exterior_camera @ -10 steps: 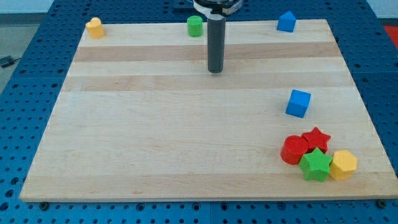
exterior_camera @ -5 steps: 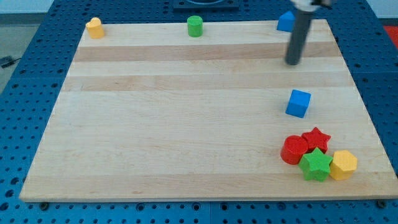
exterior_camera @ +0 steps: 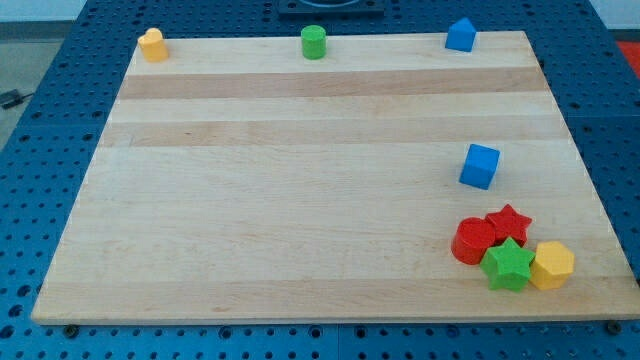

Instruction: Move your arm to the bottom right corner

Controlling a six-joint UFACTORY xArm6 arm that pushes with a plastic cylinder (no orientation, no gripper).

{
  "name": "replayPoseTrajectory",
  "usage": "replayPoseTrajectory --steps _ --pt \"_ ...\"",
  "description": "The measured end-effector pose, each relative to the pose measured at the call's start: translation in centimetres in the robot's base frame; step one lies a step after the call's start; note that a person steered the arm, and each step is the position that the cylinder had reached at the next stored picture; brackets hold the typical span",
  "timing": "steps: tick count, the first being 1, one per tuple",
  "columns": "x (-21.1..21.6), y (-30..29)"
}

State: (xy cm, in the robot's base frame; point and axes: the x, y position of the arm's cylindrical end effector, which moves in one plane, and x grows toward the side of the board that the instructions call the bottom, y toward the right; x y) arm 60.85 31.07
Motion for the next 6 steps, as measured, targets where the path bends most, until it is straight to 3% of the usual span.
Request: replayPoseTrajectory --steps 6 --pt "-0.6 -8.0"
